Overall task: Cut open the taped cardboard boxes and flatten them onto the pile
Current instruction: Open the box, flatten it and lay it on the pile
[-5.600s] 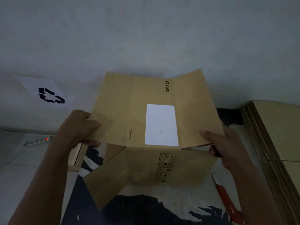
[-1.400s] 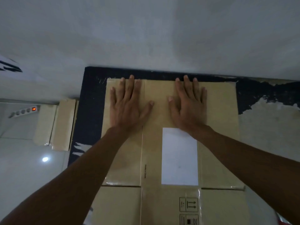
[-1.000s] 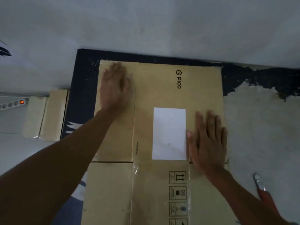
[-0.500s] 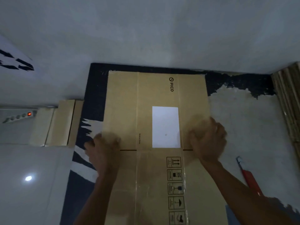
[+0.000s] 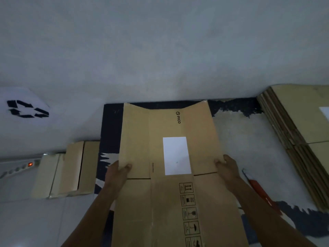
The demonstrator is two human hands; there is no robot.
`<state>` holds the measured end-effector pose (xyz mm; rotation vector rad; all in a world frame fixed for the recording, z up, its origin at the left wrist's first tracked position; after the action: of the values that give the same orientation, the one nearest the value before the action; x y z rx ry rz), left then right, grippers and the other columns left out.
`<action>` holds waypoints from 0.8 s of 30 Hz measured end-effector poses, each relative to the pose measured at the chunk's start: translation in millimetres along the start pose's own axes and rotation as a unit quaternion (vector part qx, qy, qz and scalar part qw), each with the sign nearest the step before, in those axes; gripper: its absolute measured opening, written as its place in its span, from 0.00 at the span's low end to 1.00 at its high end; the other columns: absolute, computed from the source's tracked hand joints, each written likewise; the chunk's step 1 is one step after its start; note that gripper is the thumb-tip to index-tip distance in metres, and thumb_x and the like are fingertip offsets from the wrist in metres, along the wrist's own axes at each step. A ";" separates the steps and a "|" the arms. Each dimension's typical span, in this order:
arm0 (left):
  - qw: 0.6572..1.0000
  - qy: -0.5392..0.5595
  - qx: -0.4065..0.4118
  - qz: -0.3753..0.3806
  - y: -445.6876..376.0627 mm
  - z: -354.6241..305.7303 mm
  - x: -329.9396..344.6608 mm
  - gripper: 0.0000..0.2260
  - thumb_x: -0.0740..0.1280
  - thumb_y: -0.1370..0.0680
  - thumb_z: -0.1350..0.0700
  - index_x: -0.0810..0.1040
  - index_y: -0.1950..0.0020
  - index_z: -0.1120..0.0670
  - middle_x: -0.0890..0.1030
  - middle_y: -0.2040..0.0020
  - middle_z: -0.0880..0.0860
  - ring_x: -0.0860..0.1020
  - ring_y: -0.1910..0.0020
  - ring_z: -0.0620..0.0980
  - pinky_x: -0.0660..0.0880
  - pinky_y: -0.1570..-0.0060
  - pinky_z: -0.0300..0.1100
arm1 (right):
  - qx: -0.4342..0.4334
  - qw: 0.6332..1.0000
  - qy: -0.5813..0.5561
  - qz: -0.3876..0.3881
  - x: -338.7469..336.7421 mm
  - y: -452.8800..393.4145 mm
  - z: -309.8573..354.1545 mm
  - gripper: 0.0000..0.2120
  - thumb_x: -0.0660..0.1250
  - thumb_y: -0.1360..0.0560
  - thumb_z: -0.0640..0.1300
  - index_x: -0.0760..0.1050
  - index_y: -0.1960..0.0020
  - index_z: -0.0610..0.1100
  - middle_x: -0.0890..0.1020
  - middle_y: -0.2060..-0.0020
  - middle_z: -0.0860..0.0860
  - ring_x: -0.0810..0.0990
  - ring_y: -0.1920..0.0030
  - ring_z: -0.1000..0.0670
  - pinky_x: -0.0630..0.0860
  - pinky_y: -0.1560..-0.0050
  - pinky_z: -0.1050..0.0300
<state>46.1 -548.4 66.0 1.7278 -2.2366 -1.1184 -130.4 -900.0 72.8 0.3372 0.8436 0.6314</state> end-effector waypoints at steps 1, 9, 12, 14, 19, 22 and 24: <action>1.000 0.004 0.013 -0.004 8.0 -6.5 0.0 0.10 0.67 0.20 0.55 0.79 0.41 0.57 0.82 0.50 0.57 0.80 0.50 0.58 0.78 0.45 0.60 | -0.003 1.000 -0.007 -0.007 -2.3 5.0 -1.5 0.26 0.66 0.23 0.52 0.69 0.30 0.40 0.72 0.32 0.45 0.70 0.32 0.45 0.66 0.32 0.52; 0.991 0.051 0.116 -0.034 83.2 -78.4 15.4 0.07 0.68 0.21 0.59 0.79 0.45 0.59 0.81 0.50 0.58 0.79 0.50 0.58 0.78 0.46 0.56 | -0.073 0.992 -0.085 -0.056 -92.3 43.5 -1.5 0.09 0.61 0.19 0.38 0.73 0.58 0.42 0.75 0.61 0.48 0.75 0.54 0.44 0.69 0.60 0.57; 0.987 0.068 0.146 -0.029 124.4 -102.1 41.4 0.04 0.64 0.20 0.60 0.78 0.53 0.57 0.79 0.55 0.56 0.76 0.55 0.54 0.73 0.56 0.48 | -0.121 0.984 -0.110 -0.071 -144.8 59.0 -9.1 0.10 0.59 0.20 0.35 0.74 0.59 0.42 0.76 0.63 0.48 0.74 0.61 0.46 0.65 0.65 0.60; 0.983 0.093 0.152 -0.032 153.9 -112.6 65.1 0.07 0.62 0.19 0.61 0.76 0.56 0.56 0.76 0.57 0.53 0.73 0.59 0.51 0.69 0.62 0.44 | -0.138 0.981 -0.103 -0.094 -182.9 64.0 -23.9 0.10 0.59 0.20 0.35 0.76 0.56 0.35 0.78 0.62 0.42 0.76 0.60 0.44 0.66 0.63 0.58; 0.979 0.108 0.175 -0.009 215.0 -125.7 137.0 0.08 0.62 0.20 0.61 0.78 0.55 0.59 0.79 0.56 0.57 0.76 0.55 0.57 0.71 0.53 0.50 | -0.191 0.965 -0.094 -0.153 -285.6 76.5 -57.7 0.17 0.59 0.21 0.35 0.73 0.33 0.38 0.79 0.43 0.45 0.78 0.44 0.43 0.76 0.44 0.49; 0.976 0.106 0.192 0.003 245.1 -138.0 182.9 0.08 0.62 0.20 0.61 0.78 0.57 0.60 0.79 0.56 0.59 0.77 0.55 0.58 0.71 0.53 0.52 | -0.198 0.959 -0.100 -0.176 -345.1 79.8 -80.3 0.22 0.57 0.21 0.32 0.68 0.29 0.42 0.76 0.44 0.48 0.76 0.57 0.55 0.71 0.61 0.64; 0.975 0.102 0.198 0.016 260.4 -146.4 215.7 0.09 0.61 0.20 0.61 0.77 0.58 0.59 0.78 0.57 0.59 0.76 0.56 0.58 0.70 0.54 0.51 | -0.196 0.956 -0.099 -0.194 -381.3 75.9 -92.4 0.23 0.57 0.23 0.31 0.68 0.29 0.43 0.77 0.42 0.46 0.75 0.59 0.55 0.67 0.66 0.65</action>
<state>-164.9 -784.9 254.0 1.8305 -2.4634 -0.4783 -421.6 -1082.2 277.1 -0.1250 0.5533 0.3763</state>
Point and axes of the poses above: each hand's wrist, its own y-axis away from the middle knuckle, its own x-axis out of the palm, z = x × y, the point moved 6 cm from there along -y, towards the middle knuckle
